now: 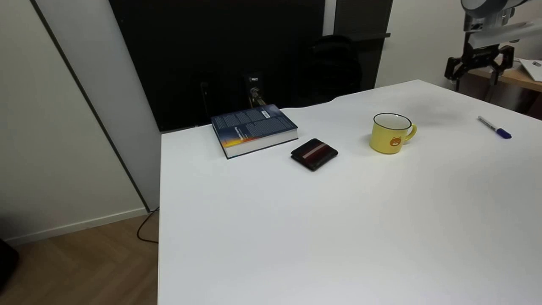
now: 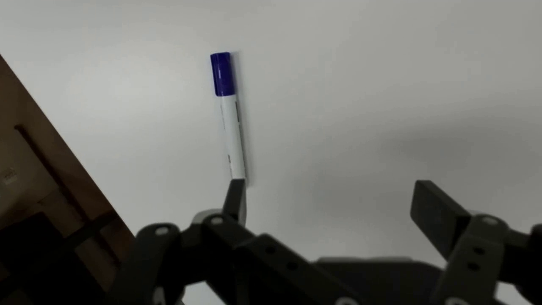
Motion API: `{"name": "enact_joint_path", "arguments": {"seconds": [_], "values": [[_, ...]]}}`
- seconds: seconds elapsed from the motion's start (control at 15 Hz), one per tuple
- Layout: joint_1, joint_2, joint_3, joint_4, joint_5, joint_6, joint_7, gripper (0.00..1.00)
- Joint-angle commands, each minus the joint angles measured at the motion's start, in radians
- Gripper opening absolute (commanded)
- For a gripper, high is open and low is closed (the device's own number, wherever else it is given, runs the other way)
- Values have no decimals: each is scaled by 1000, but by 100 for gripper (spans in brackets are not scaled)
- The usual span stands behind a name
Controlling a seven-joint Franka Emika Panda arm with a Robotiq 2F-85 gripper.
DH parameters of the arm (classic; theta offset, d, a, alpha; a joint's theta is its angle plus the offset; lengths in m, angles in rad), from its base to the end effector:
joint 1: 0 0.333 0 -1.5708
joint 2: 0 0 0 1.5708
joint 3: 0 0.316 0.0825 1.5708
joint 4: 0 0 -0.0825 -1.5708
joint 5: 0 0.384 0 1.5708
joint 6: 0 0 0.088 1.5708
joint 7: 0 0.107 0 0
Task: Remove the marker from the yellow cup.
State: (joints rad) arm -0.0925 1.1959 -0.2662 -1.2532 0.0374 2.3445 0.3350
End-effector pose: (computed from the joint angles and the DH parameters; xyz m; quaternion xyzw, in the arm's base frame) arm 0.6857 -0.2102 0.0316 0.9534 -0.2772 -0.0360 0.1134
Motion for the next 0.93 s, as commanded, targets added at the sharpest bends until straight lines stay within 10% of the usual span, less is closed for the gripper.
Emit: {"name": "enact_joint_path", "arguments": {"seconds": [0.0,0.87], "values": [[6,-145,64,-161,21,77,-91,100],[10,-264,172,-255,-26,27,-288,100]]}}
